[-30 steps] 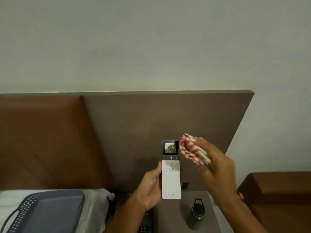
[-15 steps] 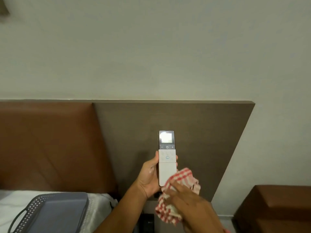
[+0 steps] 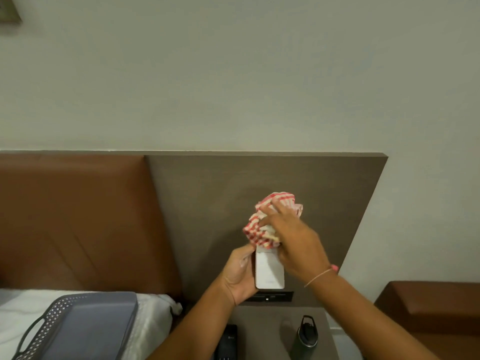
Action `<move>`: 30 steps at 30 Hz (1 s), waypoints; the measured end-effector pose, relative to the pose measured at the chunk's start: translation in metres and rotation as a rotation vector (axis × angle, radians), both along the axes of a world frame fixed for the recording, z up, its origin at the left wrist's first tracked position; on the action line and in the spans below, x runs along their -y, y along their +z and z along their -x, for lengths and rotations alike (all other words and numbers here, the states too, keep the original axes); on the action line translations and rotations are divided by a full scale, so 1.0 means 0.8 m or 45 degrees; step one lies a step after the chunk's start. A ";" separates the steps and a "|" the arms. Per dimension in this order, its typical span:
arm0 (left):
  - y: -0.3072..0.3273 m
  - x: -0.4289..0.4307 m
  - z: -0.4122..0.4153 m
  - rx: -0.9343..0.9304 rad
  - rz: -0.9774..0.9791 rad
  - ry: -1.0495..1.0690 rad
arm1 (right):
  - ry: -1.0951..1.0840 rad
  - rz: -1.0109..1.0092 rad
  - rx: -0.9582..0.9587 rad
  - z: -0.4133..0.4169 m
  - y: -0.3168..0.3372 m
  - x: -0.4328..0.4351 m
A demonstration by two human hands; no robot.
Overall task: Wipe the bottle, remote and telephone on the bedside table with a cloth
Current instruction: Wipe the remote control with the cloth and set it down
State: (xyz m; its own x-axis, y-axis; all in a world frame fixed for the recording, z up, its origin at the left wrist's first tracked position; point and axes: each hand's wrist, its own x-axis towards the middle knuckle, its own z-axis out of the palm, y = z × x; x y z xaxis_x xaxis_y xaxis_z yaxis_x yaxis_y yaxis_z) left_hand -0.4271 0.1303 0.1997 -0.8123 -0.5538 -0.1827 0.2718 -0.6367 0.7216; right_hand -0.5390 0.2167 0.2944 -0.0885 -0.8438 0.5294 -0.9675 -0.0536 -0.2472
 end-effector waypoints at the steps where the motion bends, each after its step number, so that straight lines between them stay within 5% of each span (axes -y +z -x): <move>1: 0.001 0.001 -0.002 -0.038 -0.010 -0.001 | 0.032 0.003 -0.008 -0.008 -0.009 -0.004; 8: 0.006 0.021 -0.013 -0.082 -0.111 0.082 | 0.364 -0.352 -0.034 -0.046 -0.093 -0.071; 12: -0.004 0.019 -0.018 -0.041 -0.024 0.035 | 0.119 -0.116 0.333 -0.021 -0.085 -0.075; 14: -0.009 0.012 -0.017 0.006 -0.002 0.003 | 0.012 0.252 0.545 -0.001 -0.058 -0.080; 17: -0.019 0.001 -0.008 0.072 -0.036 -0.003 | -0.003 0.396 0.415 0.017 -0.025 -0.048; 20: -0.021 -0.007 0.002 0.034 -0.022 -0.027 | 0.033 0.245 0.176 0.008 -0.014 -0.009; 23: -0.018 -0.003 0.003 -0.049 -0.108 -0.008 | 0.043 0.175 -0.019 -0.014 -0.058 -0.014; 30: -0.028 0.013 0.008 -0.005 -0.243 0.097 | 0.219 -0.168 0.001 -0.037 -0.171 -0.093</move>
State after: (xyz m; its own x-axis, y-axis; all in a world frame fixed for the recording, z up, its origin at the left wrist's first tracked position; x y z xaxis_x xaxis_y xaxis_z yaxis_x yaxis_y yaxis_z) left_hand -0.4336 0.1200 0.1771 -0.7705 -0.5691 -0.2872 0.3269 -0.7396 0.5884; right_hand -0.5094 0.2910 0.1573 0.0626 -0.9084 0.4133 -0.9467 -0.1852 -0.2637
